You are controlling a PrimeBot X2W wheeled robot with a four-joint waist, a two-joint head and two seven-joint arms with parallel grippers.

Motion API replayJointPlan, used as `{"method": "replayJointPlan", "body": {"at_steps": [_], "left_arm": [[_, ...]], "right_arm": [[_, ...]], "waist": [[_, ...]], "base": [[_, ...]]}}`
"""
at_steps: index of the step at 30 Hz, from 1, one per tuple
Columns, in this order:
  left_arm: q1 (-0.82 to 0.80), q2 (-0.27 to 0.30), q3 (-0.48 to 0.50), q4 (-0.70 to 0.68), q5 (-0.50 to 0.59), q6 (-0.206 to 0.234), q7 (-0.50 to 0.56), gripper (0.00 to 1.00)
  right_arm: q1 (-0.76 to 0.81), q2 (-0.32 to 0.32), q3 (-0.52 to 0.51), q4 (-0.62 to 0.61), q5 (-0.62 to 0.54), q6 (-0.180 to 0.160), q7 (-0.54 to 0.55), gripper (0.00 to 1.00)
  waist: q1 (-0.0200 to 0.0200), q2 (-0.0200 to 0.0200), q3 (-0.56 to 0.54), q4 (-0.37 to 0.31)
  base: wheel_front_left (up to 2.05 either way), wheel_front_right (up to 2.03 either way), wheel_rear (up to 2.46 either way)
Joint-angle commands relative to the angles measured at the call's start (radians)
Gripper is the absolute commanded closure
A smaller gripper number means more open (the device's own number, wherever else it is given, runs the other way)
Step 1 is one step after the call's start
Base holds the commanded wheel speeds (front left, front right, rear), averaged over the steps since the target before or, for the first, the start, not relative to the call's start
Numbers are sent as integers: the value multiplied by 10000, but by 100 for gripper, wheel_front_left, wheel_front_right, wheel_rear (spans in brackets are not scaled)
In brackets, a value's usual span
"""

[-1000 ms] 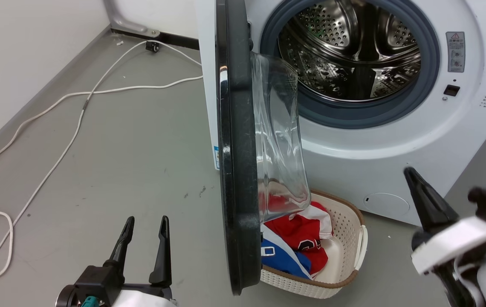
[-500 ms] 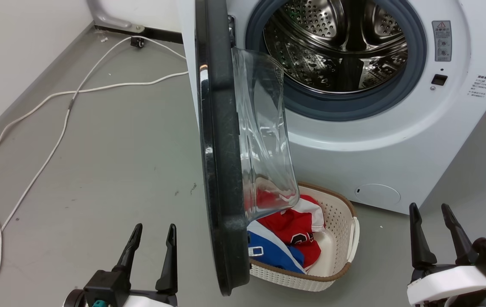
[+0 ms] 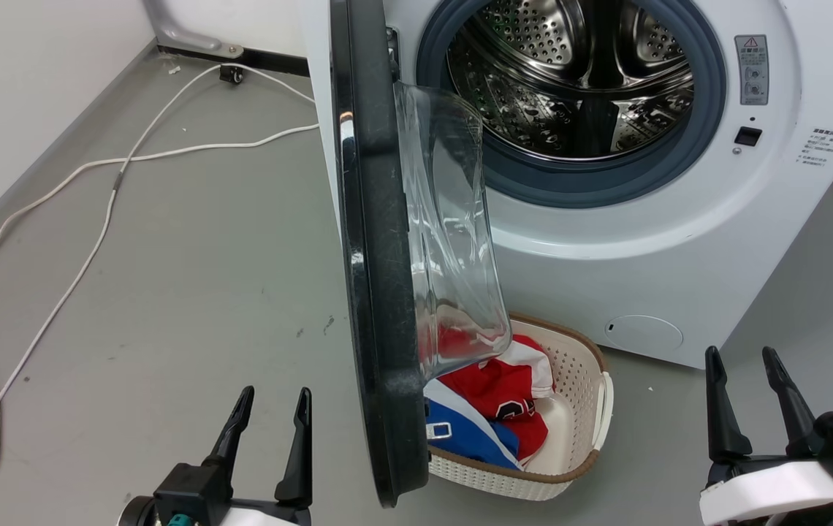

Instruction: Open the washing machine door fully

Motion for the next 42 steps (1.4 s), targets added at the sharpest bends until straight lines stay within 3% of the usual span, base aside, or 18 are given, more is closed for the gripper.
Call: {"method": "replayJointPlan", "body": {"at_steps": [1,10,11,12,19,32,42], "left_arm": [[-56,-6,-3,13,-32,26,-27,0],[-82,-6,-4,-57,-46,-20,-27,0],[-74,-6,-14,-57,-60,-28,-27,75],[-82,-6,-16,-86,4,-43,-27,100],[-211,-6,88,-825,202,112,-27,100],[-1628,-7,288,-3681,199,512,-26,100],[-2294,-5,-1045,-4573,435,304,-26,100]], "right_arm": [[109,36,9,11,73,-3,-29,0],[5,38,22,101,220,-5,-30,0],[-14,38,14,110,223,-5,-30,0],[-33,39,1,112,236,-3,-30,0],[-123,40,-34,122,279,-5,-31,0],[-237,36,45,33,391,-5,-28,0],[-310,36,163,-9,601,-3,-28,0]], "waist": [[0,0,-10,-7],[0,0,-10,-33],[0,0,-8,-31],[0,0,-10,-28],[0,0,8,-11],[0,0,33,-119],[0,0,59,-268]], "base": [[0,0,0],[0,0,0],[0,0,0],[0,0,0],[0,0,0],[0,0,0],[0,0,0]]}}
